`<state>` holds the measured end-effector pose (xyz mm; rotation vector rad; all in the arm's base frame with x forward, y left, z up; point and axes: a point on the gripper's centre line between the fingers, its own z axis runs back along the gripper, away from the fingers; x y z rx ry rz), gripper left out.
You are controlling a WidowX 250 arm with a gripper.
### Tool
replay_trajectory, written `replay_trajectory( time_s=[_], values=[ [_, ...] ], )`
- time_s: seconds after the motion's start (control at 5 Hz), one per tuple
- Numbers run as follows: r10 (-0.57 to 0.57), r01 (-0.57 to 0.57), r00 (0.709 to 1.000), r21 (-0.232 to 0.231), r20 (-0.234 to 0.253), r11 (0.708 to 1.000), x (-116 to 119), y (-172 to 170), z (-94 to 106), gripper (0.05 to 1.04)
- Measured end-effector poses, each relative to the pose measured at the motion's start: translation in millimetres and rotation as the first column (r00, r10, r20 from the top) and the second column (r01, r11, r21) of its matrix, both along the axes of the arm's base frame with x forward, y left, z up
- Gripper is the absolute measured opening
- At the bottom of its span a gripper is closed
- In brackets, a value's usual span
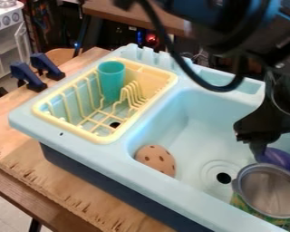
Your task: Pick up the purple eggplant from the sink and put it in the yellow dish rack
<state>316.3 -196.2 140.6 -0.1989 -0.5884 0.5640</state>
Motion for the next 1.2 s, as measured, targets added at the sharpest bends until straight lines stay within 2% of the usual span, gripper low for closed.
replay_trajectory(
  time_s=[0.2, 0.4, 0.6, 0.8, 1.0, 1.2],
  values=[
    [0.081, -0.082, 0.996, -0.023, -0.028, 0.996, 7.4, 4.6, -3.0, 1.000],
    [0.153, -0.157, 0.985, -0.050, -0.079, 0.986, 12.1, 15.1, -13.3, 1.001],
    [0.190, -0.202, 0.974, -0.097, -0.120, 0.975, 14.3, 13.3, -15.1, 1.001],
    [0.211, -0.236, 0.965, -0.164, -0.156, 0.958, 13.0, 9.5, -19.2, 1.001],
    [0.219, -0.252, 0.959, -0.190, -0.179, 0.949, 7.1, 1.0, -21.3, 1.001],
    [0.222, -0.266, 0.949, -0.190, -0.222, 0.945, 1.3, -4.5, -29.9, 1.001]
  ],
)
